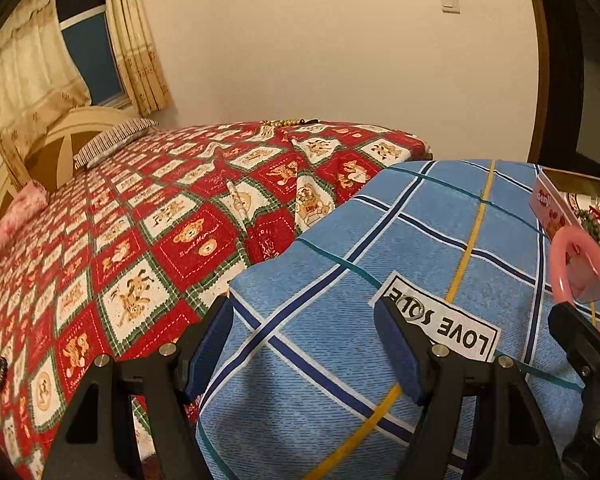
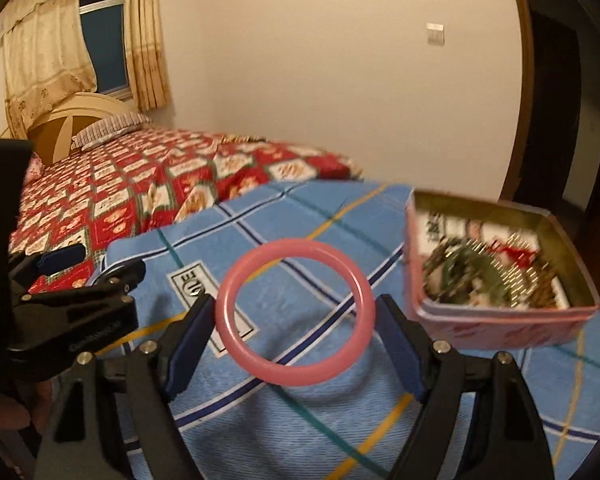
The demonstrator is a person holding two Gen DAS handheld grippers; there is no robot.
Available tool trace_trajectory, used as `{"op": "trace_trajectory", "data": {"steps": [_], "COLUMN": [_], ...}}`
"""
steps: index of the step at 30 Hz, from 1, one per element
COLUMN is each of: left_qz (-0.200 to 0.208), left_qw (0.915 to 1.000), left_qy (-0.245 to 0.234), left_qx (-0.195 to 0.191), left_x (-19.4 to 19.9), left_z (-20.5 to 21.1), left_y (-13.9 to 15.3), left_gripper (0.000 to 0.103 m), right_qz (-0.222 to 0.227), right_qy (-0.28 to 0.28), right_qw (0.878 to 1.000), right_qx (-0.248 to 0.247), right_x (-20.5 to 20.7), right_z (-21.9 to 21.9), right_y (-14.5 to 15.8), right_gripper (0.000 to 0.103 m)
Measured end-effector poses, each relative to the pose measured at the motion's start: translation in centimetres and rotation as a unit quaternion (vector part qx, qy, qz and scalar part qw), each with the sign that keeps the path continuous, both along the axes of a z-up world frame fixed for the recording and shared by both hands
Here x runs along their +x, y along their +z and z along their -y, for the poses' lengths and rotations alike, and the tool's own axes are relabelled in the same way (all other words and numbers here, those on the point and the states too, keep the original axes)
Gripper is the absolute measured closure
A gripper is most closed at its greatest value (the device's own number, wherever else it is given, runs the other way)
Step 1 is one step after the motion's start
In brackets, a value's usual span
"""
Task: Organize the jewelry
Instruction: 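Lift the pink bangle with the right tool while the left grasps the small silver ring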
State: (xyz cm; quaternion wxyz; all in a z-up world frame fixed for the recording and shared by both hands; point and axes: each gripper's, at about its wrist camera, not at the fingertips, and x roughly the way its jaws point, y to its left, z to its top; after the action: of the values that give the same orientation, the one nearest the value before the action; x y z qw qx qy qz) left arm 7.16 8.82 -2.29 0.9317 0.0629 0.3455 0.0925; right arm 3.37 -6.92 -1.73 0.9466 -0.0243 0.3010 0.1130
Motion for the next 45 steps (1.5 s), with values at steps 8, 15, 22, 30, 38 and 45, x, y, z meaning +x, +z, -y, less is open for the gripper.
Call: {"op": "trace_trajectory", "data": {"steps": [8,15,22,30,38,45], "left_qz": [-0.001,-0.013,-0.039,-0.080,-0.115,-0.113], "left_qw": [0.9997,0.9972,0.9912,0.9833,0.9779,0.9747], "left_qy": [-0.008,-0.066,-0.109,-0.157,-0.148,-0.161], "left_qx": [0.023,-0.033,-0.065,-0.046,-0.093,-0.106], "left_x": [-0.1,-0.4,0.6,3.4,4.7,4.6], "left_z": [0.9,0.2,0.6,4.2,3.2,2.9], "left_y": [-0.1,0.0,-0.4,-1.6,-2.6,-2.5], "left_gripper": [0.030,0.030,0.030,0.058,0.070,0.082], "right_qz": [0.010,0.008,-0.003,-0.005,-0.011,-0.010], "right_qy": [-0.018,-0.035,-0.052,-0.055,-0.059,-0.061], "right_qw": [1.000,0.999,0.998,0.998,0.997,0.997], "right_qx": [0.007,0.016,0.028,0.040,0.047,0.050], "right_x": [0.2,0.3,0.7,0.9,1.2,1.2], "right_z": [1.0,2.2,3.5,4.1,4.6,4.7], "right_y": [0.3,0.2,0.0,0.0,0.0,0.1], "right_gripper": [0.020,0.020,0.020,0.020,0.020,0.020]}}
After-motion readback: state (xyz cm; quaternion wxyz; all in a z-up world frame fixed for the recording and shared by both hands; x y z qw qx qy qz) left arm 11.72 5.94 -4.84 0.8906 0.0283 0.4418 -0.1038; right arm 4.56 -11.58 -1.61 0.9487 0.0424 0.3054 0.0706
